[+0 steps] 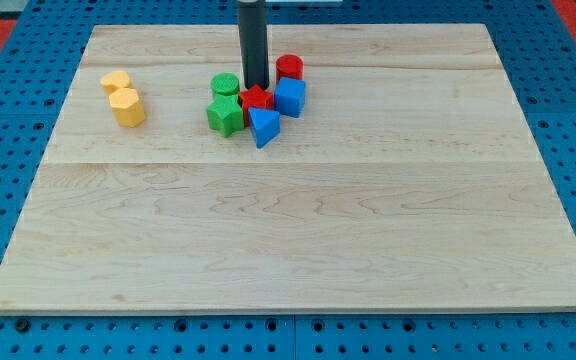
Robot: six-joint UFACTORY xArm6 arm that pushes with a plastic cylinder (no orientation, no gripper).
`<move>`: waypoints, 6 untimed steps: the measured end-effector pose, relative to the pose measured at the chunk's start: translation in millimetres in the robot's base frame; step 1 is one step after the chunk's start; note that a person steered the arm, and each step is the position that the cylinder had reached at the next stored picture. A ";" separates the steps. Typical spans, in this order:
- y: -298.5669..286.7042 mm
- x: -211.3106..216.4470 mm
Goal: Push yellow heart into green circle
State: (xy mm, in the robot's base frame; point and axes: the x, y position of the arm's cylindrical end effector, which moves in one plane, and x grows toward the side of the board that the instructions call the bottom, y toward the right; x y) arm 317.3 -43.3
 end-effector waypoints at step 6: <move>-230.0 -12.5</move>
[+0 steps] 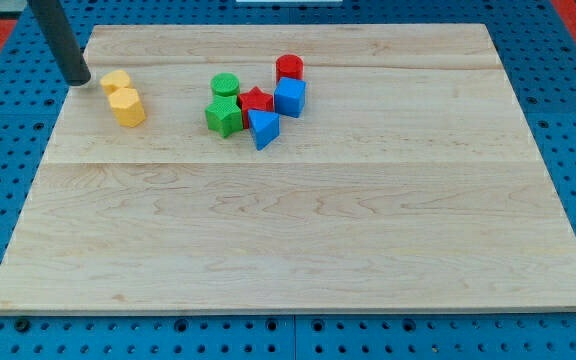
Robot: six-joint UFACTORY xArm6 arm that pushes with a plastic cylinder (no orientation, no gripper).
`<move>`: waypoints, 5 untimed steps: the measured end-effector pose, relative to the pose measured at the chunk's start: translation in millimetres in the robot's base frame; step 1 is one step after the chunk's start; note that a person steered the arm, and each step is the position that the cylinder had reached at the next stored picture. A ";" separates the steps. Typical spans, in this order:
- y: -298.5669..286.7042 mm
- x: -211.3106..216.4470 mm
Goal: Push yellow heart into green circle
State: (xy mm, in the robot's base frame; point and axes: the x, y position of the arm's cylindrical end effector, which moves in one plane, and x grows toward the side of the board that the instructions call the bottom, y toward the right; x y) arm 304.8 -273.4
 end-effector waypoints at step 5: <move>145.6 18.4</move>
